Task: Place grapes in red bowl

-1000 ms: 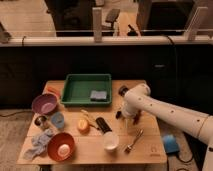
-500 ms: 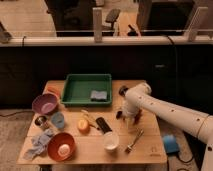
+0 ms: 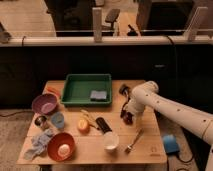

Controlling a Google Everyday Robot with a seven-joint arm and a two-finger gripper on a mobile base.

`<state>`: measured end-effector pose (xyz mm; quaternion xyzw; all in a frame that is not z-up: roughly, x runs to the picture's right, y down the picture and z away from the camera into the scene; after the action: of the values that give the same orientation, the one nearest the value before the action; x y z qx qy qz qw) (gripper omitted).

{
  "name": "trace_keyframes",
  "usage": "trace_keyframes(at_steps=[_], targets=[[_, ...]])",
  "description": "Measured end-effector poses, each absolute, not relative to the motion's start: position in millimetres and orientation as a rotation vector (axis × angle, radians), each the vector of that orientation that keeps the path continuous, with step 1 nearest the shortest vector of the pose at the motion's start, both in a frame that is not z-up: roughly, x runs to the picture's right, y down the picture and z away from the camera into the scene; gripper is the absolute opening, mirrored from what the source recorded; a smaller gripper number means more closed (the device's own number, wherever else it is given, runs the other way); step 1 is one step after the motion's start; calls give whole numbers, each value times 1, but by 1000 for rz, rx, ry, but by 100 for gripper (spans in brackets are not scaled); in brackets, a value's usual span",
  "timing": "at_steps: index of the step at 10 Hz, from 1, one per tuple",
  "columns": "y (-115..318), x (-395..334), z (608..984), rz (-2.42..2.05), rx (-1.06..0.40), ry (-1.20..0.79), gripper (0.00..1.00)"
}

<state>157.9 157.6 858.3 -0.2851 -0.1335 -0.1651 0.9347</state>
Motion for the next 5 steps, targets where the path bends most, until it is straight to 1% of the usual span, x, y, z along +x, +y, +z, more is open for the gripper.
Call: trace_keyframes(at_steps=[5], targets=[[144, 177, 852, -366, -570, -267, 80]])
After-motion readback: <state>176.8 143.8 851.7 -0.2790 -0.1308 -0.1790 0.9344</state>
